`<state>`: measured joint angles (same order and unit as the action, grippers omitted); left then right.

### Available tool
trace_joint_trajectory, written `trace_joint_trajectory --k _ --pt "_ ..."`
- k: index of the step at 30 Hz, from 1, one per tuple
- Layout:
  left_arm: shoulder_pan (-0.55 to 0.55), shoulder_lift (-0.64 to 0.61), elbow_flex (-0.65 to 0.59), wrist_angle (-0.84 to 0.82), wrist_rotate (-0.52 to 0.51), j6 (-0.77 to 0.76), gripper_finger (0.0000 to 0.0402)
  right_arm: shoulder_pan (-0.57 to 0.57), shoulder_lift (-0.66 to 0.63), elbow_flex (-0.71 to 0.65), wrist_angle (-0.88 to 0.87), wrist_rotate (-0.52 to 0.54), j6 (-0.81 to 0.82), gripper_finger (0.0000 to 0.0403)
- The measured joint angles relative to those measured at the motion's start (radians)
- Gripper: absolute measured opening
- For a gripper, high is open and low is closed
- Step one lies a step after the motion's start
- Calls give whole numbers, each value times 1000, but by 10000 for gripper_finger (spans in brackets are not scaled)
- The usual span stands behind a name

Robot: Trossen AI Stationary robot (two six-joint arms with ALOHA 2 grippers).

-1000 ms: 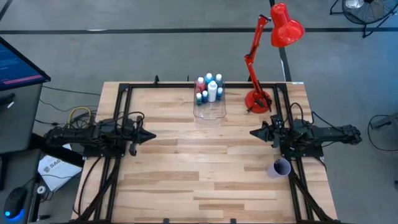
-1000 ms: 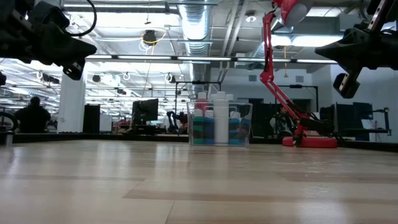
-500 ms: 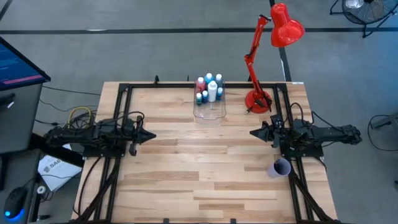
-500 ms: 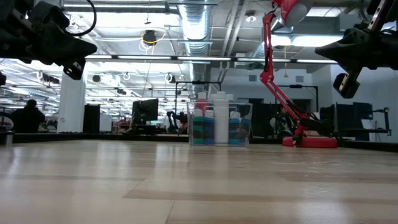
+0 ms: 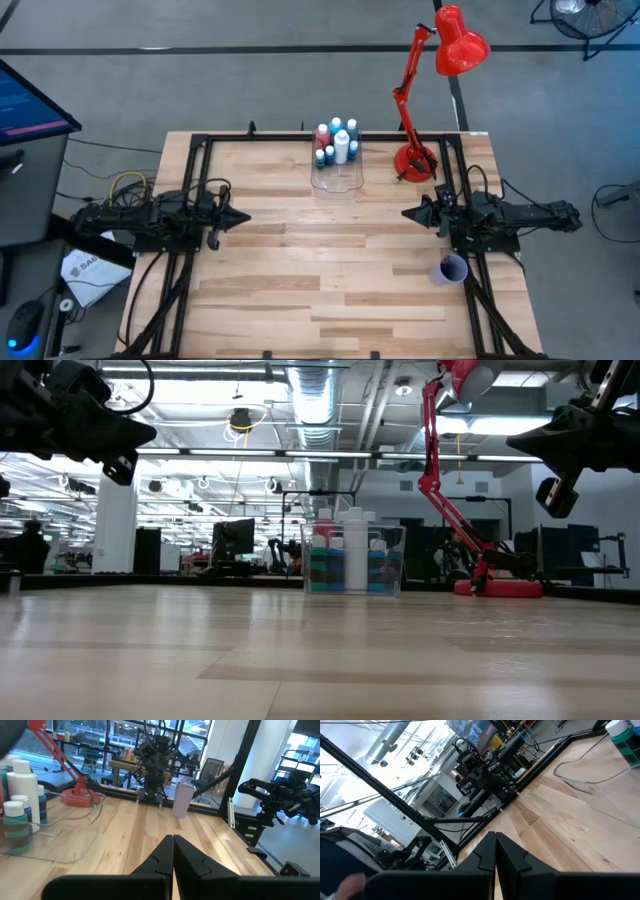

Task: Pick & Place Paint Supplies
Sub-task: Return to Home Position

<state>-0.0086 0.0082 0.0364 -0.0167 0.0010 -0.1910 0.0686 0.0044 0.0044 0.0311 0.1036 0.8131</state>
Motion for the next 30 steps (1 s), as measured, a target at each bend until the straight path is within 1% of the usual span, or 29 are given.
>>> trace_joint_trajectory --k 30 --pt "0 0 2 26 0 0 0 0 0 0 0 0 0 0"
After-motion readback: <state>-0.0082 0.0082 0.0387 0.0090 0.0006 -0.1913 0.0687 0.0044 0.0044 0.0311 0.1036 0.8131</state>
